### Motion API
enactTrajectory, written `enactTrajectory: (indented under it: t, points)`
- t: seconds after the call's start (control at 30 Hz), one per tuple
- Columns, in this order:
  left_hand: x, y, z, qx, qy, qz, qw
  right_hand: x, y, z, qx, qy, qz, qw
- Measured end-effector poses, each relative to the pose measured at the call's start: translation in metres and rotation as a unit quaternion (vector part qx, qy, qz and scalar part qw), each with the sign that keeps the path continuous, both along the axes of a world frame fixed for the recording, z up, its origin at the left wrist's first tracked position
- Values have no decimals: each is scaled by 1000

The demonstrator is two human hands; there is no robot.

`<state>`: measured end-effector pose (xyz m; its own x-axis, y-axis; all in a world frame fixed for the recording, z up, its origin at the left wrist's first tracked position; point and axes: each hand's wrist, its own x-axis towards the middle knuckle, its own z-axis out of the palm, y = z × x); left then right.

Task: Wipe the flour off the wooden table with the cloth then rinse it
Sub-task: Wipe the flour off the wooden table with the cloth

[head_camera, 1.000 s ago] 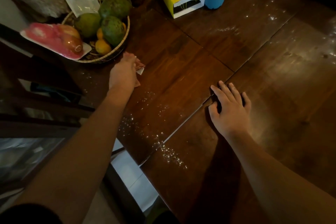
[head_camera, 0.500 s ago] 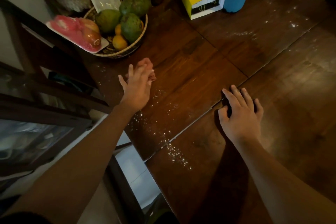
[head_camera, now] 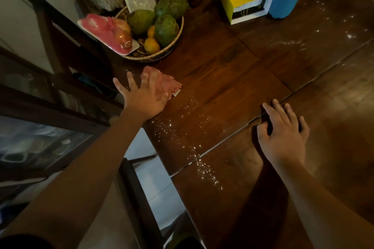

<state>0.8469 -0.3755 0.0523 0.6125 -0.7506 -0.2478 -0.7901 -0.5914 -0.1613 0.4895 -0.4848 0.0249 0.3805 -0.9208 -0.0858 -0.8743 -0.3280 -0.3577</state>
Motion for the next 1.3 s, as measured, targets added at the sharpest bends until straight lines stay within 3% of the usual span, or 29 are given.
enactTrajectory:
  t: [0.13,0.23,0.47,0.6,0.77,0.9,1.0,1.3]
  points:
    - [10,-3,-3,62,34,42,997,1,0,1,-3,1,1,1000]
    - [14,-4,-4,22,46,89,995,1,1,0,-5,0,1,1000]
    - [49,0,-14,-59,8,93,994,1,0,-3,-12,17,9,1000]
    - [72,-12,-10,-92,63,153,982,1,0,-3,-15,15,9,1000]
    - [48,-13,-30,-115,47,53,991,1,0,-4,-14,20,9,1000]
    - [15,0,-32,-217,154,-46,963,2,1,-3,-17,25,12,999]
    - [19,11,-37,-233,212,-83,946,3,1,-2,-16,22,6,1000]
    - [67,-20,-43,-233,90,14,968,3,0,-2,-8,21,6,1000]
